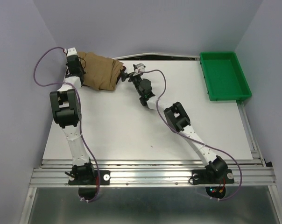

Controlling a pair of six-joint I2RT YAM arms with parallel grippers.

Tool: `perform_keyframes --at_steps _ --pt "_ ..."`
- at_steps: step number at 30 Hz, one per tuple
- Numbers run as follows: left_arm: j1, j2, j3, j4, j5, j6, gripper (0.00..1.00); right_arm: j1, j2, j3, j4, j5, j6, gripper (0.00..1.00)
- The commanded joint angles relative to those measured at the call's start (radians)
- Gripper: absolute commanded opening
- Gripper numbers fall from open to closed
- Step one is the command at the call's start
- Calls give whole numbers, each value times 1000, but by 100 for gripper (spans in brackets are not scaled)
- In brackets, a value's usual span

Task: Fold and stack the skirts
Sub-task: Neatly place the folded skirt to the corner

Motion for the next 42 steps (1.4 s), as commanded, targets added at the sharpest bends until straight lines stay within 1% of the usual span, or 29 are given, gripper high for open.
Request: perform_keyframes --at_steps 1,2,3,5,7,8,10,12,13,14,15,16,17,18,19,20,23,24,27,28,31,32,34,35,37,38,39,40,42 --pt "20 11 83 -165 30 -87 34 -22 -186 -106 107 34 -87 100" --pt "20 6 83 -178 42 -93 46 -22 -218 -147 98 39 -90 100" --pt "20 1 83 -191 53 -103 50 -34 -292 -245 93 46 -84 100" --pt "24 -26 75 -218 82 -117 58 -45 -373 -336 41 57 -67 100" --pt "25 -51 60 -231 87 -118 62 -54 -483 -454 -6 63 -53 100" --pt "25 -75 58 -249 87 -112 69 -66 -518 -492 -55 57 -48 100" --pt "25 -98 66 -269 82 -101 71 -67 -629 -558 -130 28 -30 100" --pt "25 -137 89 -347 79 -71 73 -86 -710 -650 -250 -9 -18 100" --pt "25 -152 92 -367 81 -58 82 -87 -747 -672 -302 -28 -16 100" --pt "24 -166 104 -389 73 -45 86 -87 -820 -703 -357 -42 -16 100" --pt "25 -198 109 -434 70 -13 88 -97 -851 -710 -476 -67 19 100" --pt "24 -216 112 -455 65 4 89 -109 -882 -714 -546 -91 22 100" --pt "25 -235 107 -493 50 24 90 -110 -934 -711 -674 -108 33 100" --pt "24 -276 103 -508 41 28 92 -132 -959 -712 -729 -118 47 100" --pt "25 -301 81 -519 35 58 98 -146 -983 -718 -779 -159 80 100" --pt "24 -324 67 -524 22 70 98 -160 -1029 -721 -872 -183 96 100" --pt "24 -425 20 -508 7 139 99 -221 -1075 -711 -1028 -259 140 100" --pt "25 -468 15 -510 7 159 98 -235 -1106 -711 -1112 -292 145 100" --pt "24 -541 24 -548 60 235 99 -289 -1178 -772 -1205 -326 152 100" --pt "24 -560 26 -565 100 273 98 -304 -1244 -846 -1217 -354 168 100" --pt "19 -641 1 -648 313 350 99 -367 -1379 -974 -1261 -409 186 100" --pt "13 -667 -44 -651 376 344 99 -398 -1410 -1056 -1275 -421 183 100" --pt "-9 -741 -101 -660 436 347 99 -418 -1470 -1138 -1320 -437 162 100" --pt "-56 -765 -173 -642 417 330 99 -418 -1526 -1213 -1344 -435 151 100" --pt "-126 -830 -259 -622 365 319 99 -429 -1572 -1281 -1369 -412 114 100" --pt "-178 -847 -351 -607 329 312 99 -429 -1592 -1315 -1381 -402 110 100" --pt "-264 -877 -441 -575 271 293 99 -429 -1626 -1374 -1401 -383 114 100" --pt "-298 -890 -442 -562 260 284 99 -429 -1644 -1407 -1409 -365 110 100" --pt "-360 -914 -557 -522 268 244 99 -438 -1713 -1511 -1387 -352 96 100"
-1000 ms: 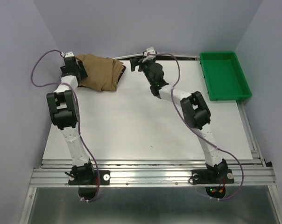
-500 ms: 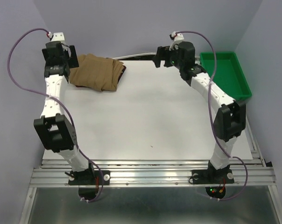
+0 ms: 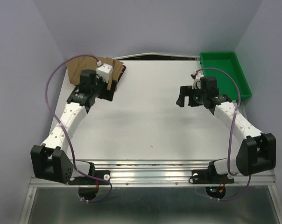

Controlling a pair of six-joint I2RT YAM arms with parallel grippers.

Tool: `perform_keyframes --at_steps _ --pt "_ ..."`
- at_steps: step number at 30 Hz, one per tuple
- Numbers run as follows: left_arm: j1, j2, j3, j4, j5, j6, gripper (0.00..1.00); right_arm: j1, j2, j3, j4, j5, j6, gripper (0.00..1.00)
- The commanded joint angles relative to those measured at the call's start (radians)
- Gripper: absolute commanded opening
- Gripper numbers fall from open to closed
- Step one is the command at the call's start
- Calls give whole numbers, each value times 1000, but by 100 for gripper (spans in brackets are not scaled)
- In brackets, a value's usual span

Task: Fold and stack the skirts
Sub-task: Neatly place the folded skirt to the corner

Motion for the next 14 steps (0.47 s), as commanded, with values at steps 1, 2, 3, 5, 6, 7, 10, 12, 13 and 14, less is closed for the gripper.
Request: perform_keyframes --at_steps 1,2,3,5,6,7,10,12,13,14 --pt "-155 -41 -173 59 -2 -56 99 -4 -130 -165 -25 29 -42 100" --pt "-169 -41 -218 76 25 -62 99 -4 -172 -186 -11 38 -57 100" --pt "-181 -40 -233 80 34 -62 99 -4 -184 -205 -13 51 -56 100" --pt "-201 -41 -253 89 33 -53 99 -4 -196 -231 -23 45 -56 100" --pt "-207 -40 -253 89 31 -50 99 -4 -200 -238 -31 31 -59 100" --pt "-212 -40 -253 89 27 -47 99 -4 -213 -246 -31 28 -57 100" --pt "-235 -40 -259 89 25 -50 99 -4 -220 -257 -33 15 -56 100" --pt "-250 -44 -270 98 8 -58 99 -4 -222 -257 -34 8 -56 100" --pt "-252 -49 -275 101 7 -58 99 -4 -222 -257 -34 6 -56 100" --pt "-255 -50 -275 101 10 -55 99 -4 -224 -254 -34 3 -60 100"
